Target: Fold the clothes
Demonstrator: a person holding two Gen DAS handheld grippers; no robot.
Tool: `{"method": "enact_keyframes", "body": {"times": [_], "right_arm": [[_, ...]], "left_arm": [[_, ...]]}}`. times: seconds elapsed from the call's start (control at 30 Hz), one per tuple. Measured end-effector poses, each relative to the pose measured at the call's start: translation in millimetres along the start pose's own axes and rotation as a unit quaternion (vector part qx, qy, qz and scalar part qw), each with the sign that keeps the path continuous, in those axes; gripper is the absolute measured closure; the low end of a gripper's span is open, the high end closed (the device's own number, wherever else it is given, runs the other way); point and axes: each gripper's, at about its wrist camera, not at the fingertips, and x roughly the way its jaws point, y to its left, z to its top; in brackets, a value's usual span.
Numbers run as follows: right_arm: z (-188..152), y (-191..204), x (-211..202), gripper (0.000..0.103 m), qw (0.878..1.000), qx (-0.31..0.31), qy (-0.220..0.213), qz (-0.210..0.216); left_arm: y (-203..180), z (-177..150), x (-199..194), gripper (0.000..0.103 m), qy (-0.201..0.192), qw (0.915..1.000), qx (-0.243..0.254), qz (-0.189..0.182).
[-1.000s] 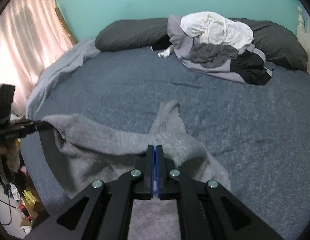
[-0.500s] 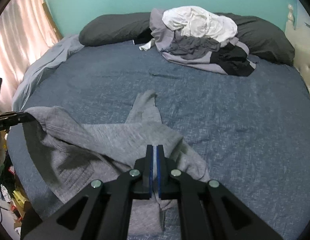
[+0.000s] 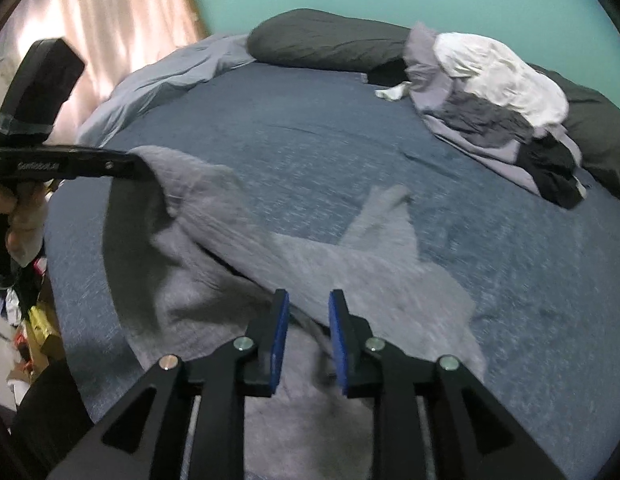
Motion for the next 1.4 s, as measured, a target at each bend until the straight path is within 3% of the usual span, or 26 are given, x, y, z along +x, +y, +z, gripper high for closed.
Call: {"method": "enact_keyframes", "body": {"times": [0.13,0.4,0.43,0.47,0.63,0.87,1.23,1.33,1.4], "right_arm": [[4,13,11,0.064,1.000,-0.016,-0.001,0.012],[12,11,30,0.064,1.000,-0.007,0.001,0.009],[13,11,31,0.069,1.000,-0.010,0.000,0.013],[14,13,31,0.083,1.000,-0.016,-0.001,0.011],[21,11,23,0.097,1.000,-0.012,-0.020,0.006],[40,1,-14,0.098,0.998,0.002,-0.057,0.005],[60,-15,-61,0.098,0.995,0.031,-0.096,-0.006],[59,-21,-68,0.098,0.994,0.045,-0.102,-0.005],[58,-24,-74,0.098,0.993,0.050,-0.106,-0.006]], "left_arm": [[2,-1,1,0.100,0.000,1.0000,0.001,-0.004],[-5,-3,-2,0.100,-0.002,0.9996,0.017,-0.024],[-5,-3,-2,0.100,-0.002,0.9994,0.021,-0.026],[-6,-3,-3,0.100,-0.002,0.9993,0.025,-0.028],[-1,-3,-3,0.100,-0.003,0.9991,0.026,-0.034],[3,-9,1,0.096,-0.001,0.9991,0.036,-0.021],[-7,-43,18,0.056,0.012,0.9987,0.049,-0.006],[-6,-51,27,0.057,0.012,0.9986,0.052,0.001],[-3,-51,30,0.070,0.008,0.9988,0.048,0.003]]}}
